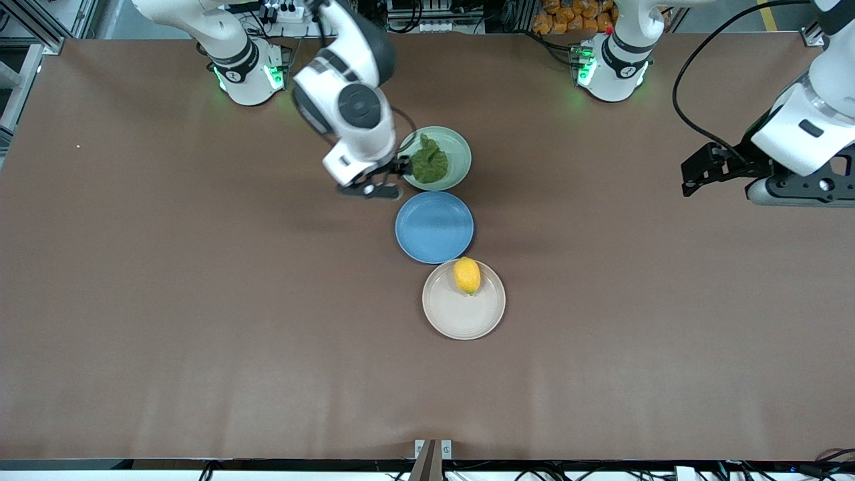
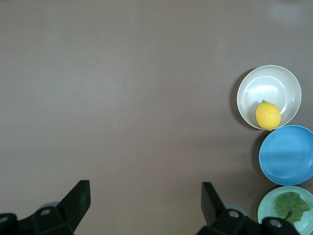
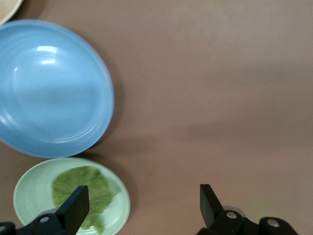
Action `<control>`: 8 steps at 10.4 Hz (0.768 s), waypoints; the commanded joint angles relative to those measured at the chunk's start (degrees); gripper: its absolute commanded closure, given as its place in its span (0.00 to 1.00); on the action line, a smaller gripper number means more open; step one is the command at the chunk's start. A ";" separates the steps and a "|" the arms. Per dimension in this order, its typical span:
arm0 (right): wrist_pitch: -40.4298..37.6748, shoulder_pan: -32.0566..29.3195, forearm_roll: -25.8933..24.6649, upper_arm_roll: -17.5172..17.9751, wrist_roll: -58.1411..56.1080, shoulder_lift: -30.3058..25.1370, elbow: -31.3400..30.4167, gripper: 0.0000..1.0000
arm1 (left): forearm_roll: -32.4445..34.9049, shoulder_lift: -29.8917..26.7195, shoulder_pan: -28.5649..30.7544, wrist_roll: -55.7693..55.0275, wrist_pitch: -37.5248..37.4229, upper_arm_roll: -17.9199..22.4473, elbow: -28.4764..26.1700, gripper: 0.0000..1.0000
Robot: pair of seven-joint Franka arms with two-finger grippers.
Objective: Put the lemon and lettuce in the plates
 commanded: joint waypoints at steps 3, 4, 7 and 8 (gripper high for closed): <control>-2.00 -17.05 -0.02 2.34 -11.15 -4.43 -0.74 0.00 | -0.75 -2.29 0.82 0.37 -0.41 -0.33 -1.16 0.00; -2.00 -20.65 -0.02 2.34 -16.32 -5.13 -0.65 0.00 | -0.40 -2.29 0.82 0.45 -0.41 -0.33 -1.07 0.00; -3.14 -23.68 -1.07 -2.11 -26.28 -9.87 -0.48 0.00 | 0.47 -2.29 0.99 0.54 -0.15 0.02 -1.07 0.00; -3.14 -23.51 -1.25 -4.93 -30.74 -11.11 0.13 0.00 | 1.87 -2.29 0.99 0.89 -0.15 0.02 -1.07 0.00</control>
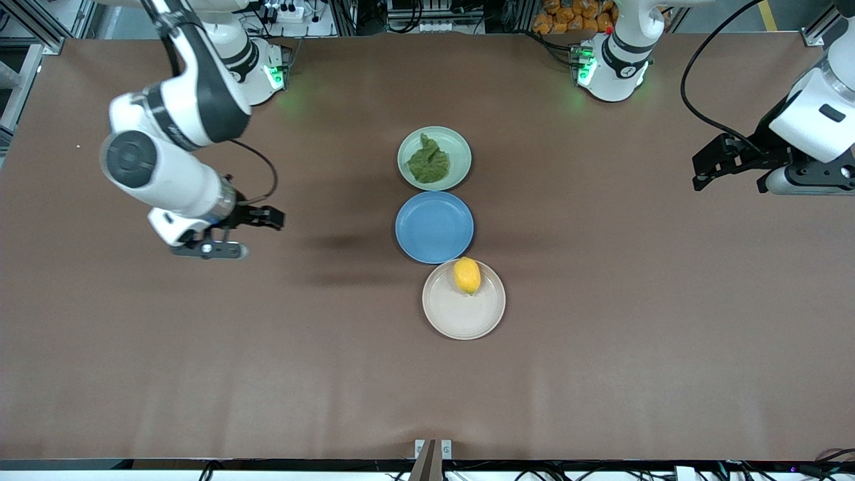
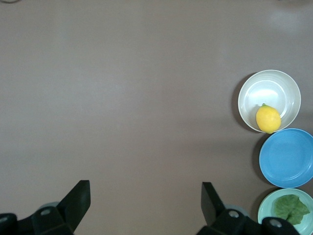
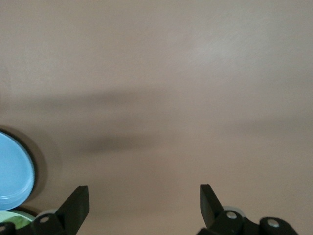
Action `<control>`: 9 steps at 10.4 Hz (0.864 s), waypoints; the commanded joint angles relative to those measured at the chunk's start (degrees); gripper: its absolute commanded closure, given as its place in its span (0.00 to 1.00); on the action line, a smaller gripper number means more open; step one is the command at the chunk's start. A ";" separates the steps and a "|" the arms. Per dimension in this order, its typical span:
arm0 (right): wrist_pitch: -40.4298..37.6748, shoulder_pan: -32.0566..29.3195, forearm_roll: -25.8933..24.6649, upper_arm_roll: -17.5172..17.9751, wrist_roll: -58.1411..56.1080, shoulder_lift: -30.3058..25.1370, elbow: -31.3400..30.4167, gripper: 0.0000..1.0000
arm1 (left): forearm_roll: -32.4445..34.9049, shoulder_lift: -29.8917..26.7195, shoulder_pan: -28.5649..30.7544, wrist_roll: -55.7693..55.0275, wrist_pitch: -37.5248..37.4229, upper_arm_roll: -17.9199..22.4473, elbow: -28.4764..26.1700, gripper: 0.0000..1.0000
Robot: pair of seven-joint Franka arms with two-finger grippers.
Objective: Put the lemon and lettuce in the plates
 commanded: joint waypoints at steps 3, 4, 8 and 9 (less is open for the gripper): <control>-2.97 0.29 -4.95 -9.28 -13.06 -4.79 4.17 0.00 | 1.96 -1.32 0.37 0.98 0.51 -0.11 -1.05 0.00; -5.16 1.07 -5.40 -11.04 -14.74 -4.53 6.89 0.00 | 1.96 -1.23 0.37 0.90 0.68 -0.11 -0.96 0.00; -14.73 0.47 -5.32 -12.20 -15.55 -4.09 17.69 0.00 | 1.96 -1.23 0.46 0.63 0.69 -0.11 -1.05 0.00; -16.77 0.29 -5.32 -12.46 -15.63 -4.17 19.90 0.00 | 1.96 -1.23 0.72 0.63 0.69 -0.11 -1.05 0.00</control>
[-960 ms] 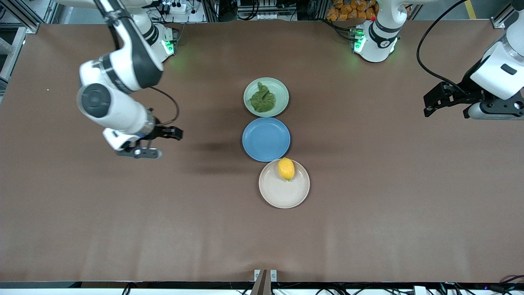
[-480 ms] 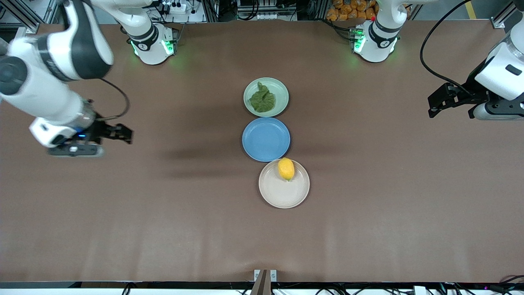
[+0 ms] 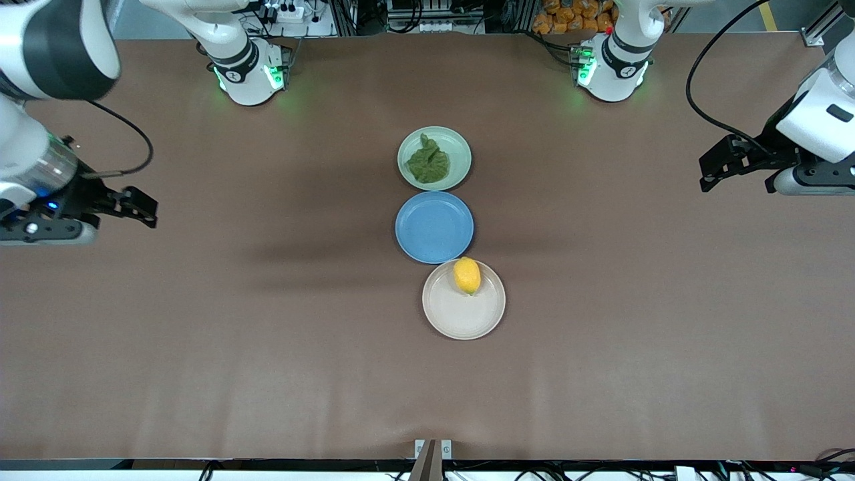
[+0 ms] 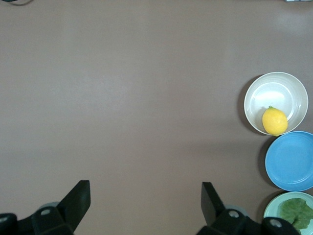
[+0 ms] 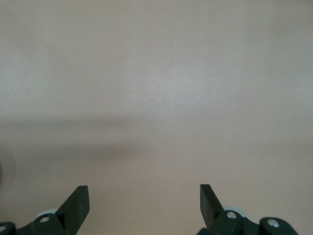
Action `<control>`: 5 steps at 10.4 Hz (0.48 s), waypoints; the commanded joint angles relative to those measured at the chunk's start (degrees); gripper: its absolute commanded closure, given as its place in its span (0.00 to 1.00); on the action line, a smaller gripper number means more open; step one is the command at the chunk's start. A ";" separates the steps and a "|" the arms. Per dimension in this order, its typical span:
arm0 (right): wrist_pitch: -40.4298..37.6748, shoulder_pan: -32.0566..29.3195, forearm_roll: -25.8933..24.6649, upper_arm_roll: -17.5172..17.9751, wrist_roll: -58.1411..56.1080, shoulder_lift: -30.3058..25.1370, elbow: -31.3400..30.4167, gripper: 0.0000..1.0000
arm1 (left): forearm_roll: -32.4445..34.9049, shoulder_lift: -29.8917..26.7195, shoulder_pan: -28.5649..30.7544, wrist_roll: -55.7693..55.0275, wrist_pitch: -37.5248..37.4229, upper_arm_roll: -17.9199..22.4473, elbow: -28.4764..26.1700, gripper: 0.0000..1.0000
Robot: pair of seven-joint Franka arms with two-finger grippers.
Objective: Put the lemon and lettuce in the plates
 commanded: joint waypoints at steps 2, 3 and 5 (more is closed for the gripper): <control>-5.24 -0.10 0.00 -1.96 -2.07 0.22 6.35 0.00 | 1.23 -1.01 1.05 0.63 0.64 -0.17 -1.03 0.00; -5.86 0.07 0.27 -2.31 -2.43 0.13 6.62 0.00 | 1.23 -1.01 1.49 0.63 0.64 -0.17 -1.03 0.00; -5.87 0.42 0.45 -2.84 -2.34 -0.13 7.50 0.00 | 1.23 -1.01 1.93 0.63 0.64 -0.26 -1.12 0.00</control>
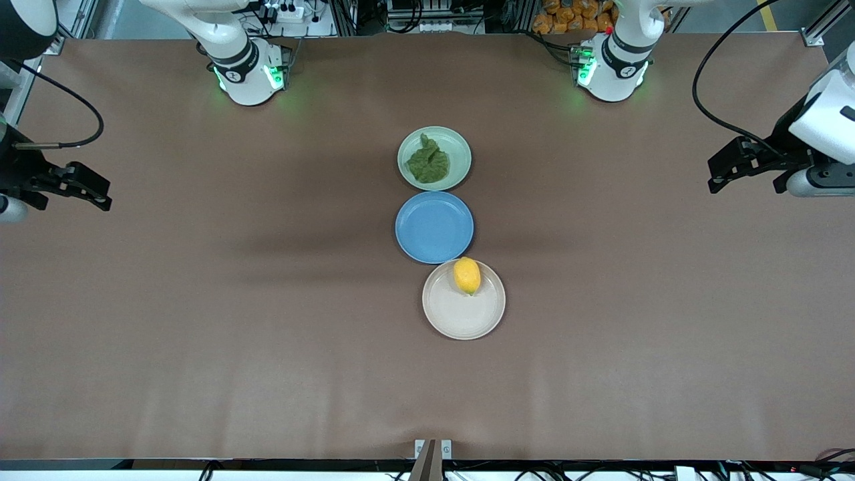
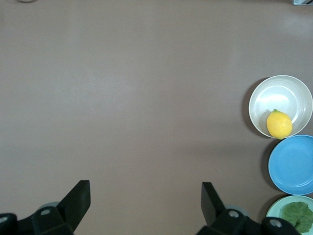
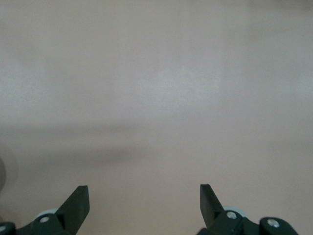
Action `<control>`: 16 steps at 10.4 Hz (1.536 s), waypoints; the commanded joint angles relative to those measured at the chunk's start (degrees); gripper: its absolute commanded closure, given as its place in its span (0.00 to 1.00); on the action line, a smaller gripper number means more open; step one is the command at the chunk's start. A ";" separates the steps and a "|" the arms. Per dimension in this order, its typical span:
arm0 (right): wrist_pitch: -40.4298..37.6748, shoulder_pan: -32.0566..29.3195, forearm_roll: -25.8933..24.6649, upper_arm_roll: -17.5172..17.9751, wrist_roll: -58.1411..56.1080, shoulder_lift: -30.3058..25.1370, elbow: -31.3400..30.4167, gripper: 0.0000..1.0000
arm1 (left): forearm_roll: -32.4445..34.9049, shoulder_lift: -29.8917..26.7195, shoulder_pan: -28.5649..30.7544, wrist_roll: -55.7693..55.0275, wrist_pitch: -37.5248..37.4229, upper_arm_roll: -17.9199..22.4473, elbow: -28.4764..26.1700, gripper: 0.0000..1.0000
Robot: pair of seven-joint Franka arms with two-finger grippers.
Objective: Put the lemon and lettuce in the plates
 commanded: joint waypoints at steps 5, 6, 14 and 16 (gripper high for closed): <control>-1.80 0.66 0.69 -1.36 -0.77 -0.20 1.60 0.00 | 0.67 -0.20 2.71 0.46 1.15 -0.89 -0.83 0.00; -1.80 0.66 2.00 -1.53 -0.77 -0.20 1.68 0.00 | 0.67 -0.29 2.71 0.54 1.15 -0.89 -0.83 0.00; -1.97 1.54 3.59 -3.29 -0.68 0.42 1.95 0.00 | 0.94 -0.12 2.54 0.54 0.89 -0.80 -0.65 0.00; -1.97 1.63 3.59 -3.21 -0.69 0.33 1.95 0.00 | 1.29 -0.47 2.62 0.63 0.45 -0.63 -0.74 0.00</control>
